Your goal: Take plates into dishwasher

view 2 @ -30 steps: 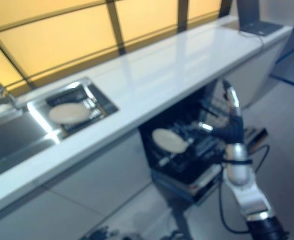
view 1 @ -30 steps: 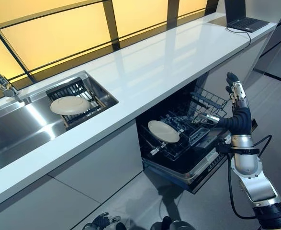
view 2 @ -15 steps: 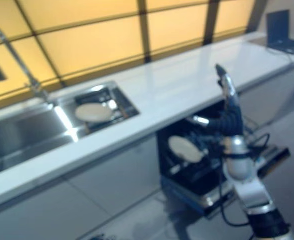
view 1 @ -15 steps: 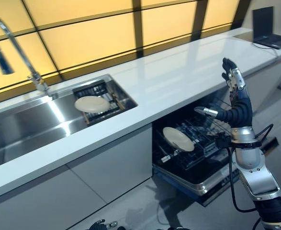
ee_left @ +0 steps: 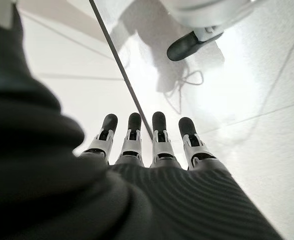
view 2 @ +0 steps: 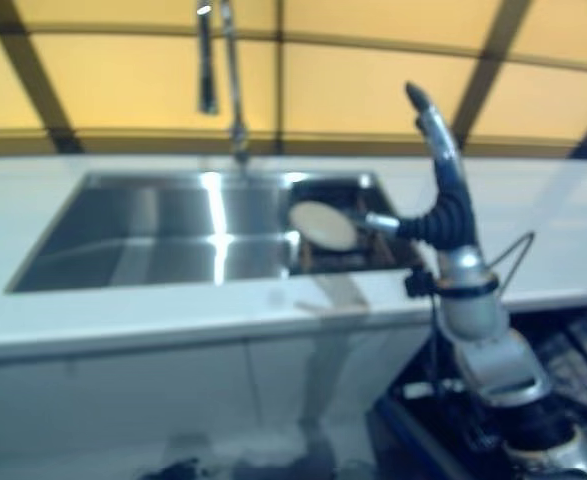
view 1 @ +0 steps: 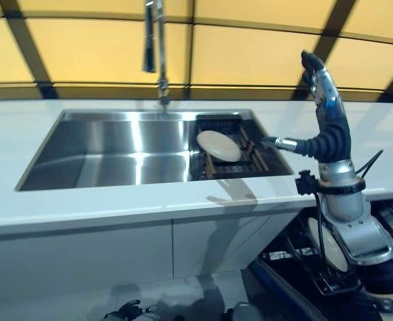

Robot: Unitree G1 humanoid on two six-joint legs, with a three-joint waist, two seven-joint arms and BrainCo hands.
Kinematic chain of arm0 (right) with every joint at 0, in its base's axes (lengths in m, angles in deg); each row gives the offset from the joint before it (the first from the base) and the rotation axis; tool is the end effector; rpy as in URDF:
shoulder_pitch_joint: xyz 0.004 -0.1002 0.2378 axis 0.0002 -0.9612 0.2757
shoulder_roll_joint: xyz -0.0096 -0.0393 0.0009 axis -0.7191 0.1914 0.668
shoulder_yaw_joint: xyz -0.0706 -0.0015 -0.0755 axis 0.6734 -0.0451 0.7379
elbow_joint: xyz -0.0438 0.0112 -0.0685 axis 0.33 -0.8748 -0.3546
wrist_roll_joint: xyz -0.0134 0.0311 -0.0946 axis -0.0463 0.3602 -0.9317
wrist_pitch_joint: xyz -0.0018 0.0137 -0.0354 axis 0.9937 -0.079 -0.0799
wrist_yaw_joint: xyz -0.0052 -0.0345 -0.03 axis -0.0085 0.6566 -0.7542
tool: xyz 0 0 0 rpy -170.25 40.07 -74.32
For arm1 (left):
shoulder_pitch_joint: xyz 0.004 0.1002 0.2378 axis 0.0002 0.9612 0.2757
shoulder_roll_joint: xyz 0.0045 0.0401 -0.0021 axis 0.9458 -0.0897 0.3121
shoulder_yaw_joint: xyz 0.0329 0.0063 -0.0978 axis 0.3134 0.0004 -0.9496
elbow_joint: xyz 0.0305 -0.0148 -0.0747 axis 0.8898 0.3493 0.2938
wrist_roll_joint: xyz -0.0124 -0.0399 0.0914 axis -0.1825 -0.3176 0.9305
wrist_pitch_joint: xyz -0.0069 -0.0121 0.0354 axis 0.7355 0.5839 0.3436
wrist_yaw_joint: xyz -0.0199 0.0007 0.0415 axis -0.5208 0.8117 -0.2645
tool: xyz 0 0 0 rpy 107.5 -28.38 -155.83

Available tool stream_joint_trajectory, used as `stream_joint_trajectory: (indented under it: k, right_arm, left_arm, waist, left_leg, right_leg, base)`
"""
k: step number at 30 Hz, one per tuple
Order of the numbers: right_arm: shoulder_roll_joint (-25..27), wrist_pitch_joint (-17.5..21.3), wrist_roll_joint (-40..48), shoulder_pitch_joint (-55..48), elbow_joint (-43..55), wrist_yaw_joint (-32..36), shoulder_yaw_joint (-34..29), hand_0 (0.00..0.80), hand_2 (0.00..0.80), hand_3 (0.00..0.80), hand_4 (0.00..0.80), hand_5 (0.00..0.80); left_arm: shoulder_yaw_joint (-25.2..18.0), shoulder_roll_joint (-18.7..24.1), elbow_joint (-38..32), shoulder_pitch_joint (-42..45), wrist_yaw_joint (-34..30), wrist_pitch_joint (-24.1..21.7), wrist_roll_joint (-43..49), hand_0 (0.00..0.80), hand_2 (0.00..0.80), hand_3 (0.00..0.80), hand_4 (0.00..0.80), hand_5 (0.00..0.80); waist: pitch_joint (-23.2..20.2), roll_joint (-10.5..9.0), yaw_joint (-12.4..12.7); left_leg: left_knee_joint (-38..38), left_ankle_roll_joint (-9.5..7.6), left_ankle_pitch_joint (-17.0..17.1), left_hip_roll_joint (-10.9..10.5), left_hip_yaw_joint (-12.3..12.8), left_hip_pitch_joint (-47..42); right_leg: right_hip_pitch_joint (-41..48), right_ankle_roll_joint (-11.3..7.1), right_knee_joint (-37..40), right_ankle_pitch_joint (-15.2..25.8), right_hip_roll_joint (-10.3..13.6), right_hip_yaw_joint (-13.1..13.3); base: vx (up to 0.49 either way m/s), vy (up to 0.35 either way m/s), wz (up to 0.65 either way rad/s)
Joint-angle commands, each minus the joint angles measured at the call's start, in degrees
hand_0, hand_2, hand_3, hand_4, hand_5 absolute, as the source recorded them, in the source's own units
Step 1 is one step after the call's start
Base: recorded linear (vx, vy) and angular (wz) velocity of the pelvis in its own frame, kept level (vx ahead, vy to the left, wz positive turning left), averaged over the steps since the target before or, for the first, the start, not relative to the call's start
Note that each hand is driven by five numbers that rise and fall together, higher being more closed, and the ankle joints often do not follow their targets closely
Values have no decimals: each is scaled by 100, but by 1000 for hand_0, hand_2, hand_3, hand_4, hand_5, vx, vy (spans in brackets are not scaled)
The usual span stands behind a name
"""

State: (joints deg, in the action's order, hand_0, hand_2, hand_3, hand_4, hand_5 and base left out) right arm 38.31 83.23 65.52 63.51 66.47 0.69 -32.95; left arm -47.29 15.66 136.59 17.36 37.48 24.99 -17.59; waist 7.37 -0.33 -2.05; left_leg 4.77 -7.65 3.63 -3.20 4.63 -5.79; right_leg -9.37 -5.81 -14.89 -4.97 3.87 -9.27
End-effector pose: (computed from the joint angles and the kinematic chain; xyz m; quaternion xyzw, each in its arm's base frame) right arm 0.2244 -0.1893 0.1985 -0.2499 -0.4437 0.0086 0.8606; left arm 0.0911 0.2265 -0.1091 0.1839 0.5521 -0.0540 0.8115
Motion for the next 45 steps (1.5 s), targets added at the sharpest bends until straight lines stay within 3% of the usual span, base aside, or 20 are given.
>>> stream_joint_trajectory:
  k: [1, 4, 10, 17, 22, 29, 34, 36, 41, 45]
  right_arm:
    - [146, -262, 123, 611, -211, 52, -295, 0, 0, 0, 0, 0]
    - [129, -398, 26, 535, -194, 158, -371, 0, 0, 0, 0, 0]
    - [227, -541, -241, 446, -180, 572, -346, 0, 0, 0, 0, 0]
    - [628, -875, -434, 767, -386, 1045, -168, 0, 0, 0, 0, 0]
    - [1131, -854, -825, 662, -475, 1401, -310, 0, 0, 0, 0, 0]
    - [2605, -227, -2013, 900, -1279, 1699, -493, 0, 0, 0, 0, 0]
    - [3779, 528, -2878, 2067, -1796, 1936, 396, 0, 0, 0, 0, 0]
    - [4294, 880, -3434, 3348, -2245, 1954, 1638, 0, 0, 0, 0, 0]
    - [4559, 1463, -4217, 5278, -2683, 2250, 3690, 0, 0, 0, 0, 0]
    - [4602, 1883, -4819, 6269, -2712, 2286, 4816, 0, 0, 0, 0, 0]
  left_arm:
    - [-57, 43, 74, -239, -89, -77, 381, 0, 0, 0, 0, 0]
    - [-83, -9, 196, -183, -76, -126, 535, 0, 0, 0, 0, 0]
    - [-301, 45, 345, -38, -108, -249, 602, 0, 0, 0, 0, 0]
    - [-500, 20, 246, 76, -193, -341, 476, 0, 0, 0, 0, 0]
    - [-422, -34, 63, 123, -318, -446, 580, 0, 0, 0, 0, 0]
    - [-293, 191, -210, 180, -241, -211, 522, 0, 0, 0, 0, 0]
    - [-247, 506, -339, 172, -209, -16, 478, 0, 0, 0, 0, 0]
    - [-212, 731, -325, 159, -154, 51, 424, 0, 0, 0, 0, 0]
    - [-358, 920, -420, 222, -129, 187, 302, 0, 0, 0, 0, 0]
    - [-389, 988, -412, 296, -55, 185, 217, 0, 0, 0, 0, 0]
  waist:
    - [60, -94, 51]
    - [114, -120, 90]
    - [15, -160, 118]
    - [-166, -238, 251]
    - [-201, -263, 176]
    - [-122, -437, 208]
    - [-87, -701, 325]
    - [-74, -939, 404]
    - [-43, -1219, 464]
    - [6, -1370, 526]
  left_leg:
    - [23, 225, -885, -159, -178, -13]
    - [-34, 209, -874, -271, -461, -75]
    - [-174, 164, -1034, -398, -879, -193]
    - [-203, 298, -1238, -256, -647, -364]
    - [-190, 334, -1327, -111, 120, -358]
    - [-62, 344, -1184, -67, -18, -425]
    - [-27, 339, -1120, -51, -75, -402]
    - [-13, 343, -1072, -34, -77, -361]
    - [23, 352, -1018, 2, -53, -339]
    - [23, 341, -985, 23, -66, -304]
  right_leg:
    - [338, 2, 1309, 700, -476, 575]
    - [105, -5, 1440, 857, -616, 829]
    - [378, 109, 1416, 805, -660, 1014]
    - [948, 303, 1654, 461, -625, 569]
    - [1060, 278, 1580, 254, -527, 75]
    - [894, 191, 1260, 306, -573, 0]
    - [835, 162, 1247, 368, -625, -84]
    - [834, 148, 1280, 419, -658, -122]
    - [856, 123, 1361, 496, -717, -167]
    - [863, 117, 1364, 522, -739, -215]
  base:
    - [147, -76, 50]
    - [139, -87, 64]
    - [197, -168, 61]
    - [218, -193, 38]
    - [90, -62, 38]
    - [33, -10, 19]
    - [7, -8, 2]
    - [19, -34, -2]
    - [0, 0, 0]
    - [34, -4, -2]
